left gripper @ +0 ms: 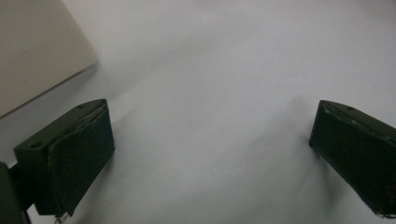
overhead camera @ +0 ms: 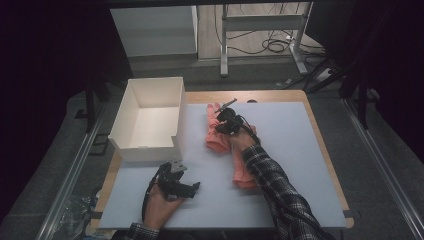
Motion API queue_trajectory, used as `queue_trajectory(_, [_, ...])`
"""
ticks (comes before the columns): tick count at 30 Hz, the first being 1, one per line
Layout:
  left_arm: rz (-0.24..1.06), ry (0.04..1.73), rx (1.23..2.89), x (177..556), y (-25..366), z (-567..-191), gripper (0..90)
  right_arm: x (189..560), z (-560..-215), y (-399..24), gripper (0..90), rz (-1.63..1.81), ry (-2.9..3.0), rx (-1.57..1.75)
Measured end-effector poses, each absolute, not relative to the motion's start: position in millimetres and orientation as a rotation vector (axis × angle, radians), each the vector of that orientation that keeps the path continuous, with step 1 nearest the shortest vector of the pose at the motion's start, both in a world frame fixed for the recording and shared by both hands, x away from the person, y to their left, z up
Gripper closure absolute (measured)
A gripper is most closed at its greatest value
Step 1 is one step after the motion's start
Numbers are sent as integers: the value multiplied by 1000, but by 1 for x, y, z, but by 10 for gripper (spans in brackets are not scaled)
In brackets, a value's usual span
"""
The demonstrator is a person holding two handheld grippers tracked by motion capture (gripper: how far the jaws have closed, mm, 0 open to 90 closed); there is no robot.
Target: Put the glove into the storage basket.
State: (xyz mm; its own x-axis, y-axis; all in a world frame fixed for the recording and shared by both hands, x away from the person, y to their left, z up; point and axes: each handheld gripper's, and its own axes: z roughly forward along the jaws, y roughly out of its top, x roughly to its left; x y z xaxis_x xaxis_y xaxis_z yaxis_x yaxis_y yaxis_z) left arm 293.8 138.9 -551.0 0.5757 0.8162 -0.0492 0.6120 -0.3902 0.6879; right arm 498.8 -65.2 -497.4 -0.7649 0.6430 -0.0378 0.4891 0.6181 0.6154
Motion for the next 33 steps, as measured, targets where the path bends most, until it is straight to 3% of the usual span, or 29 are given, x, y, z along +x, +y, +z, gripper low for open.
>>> queue_trajectory(22, [392,1133,2137,294,139,-551,0,488,-470,-72,891,986,2572,909])
queue_trajectory(33, [393,1131,2137,294,139,-551,0,475,-440,-74,890,1040,2573,887])
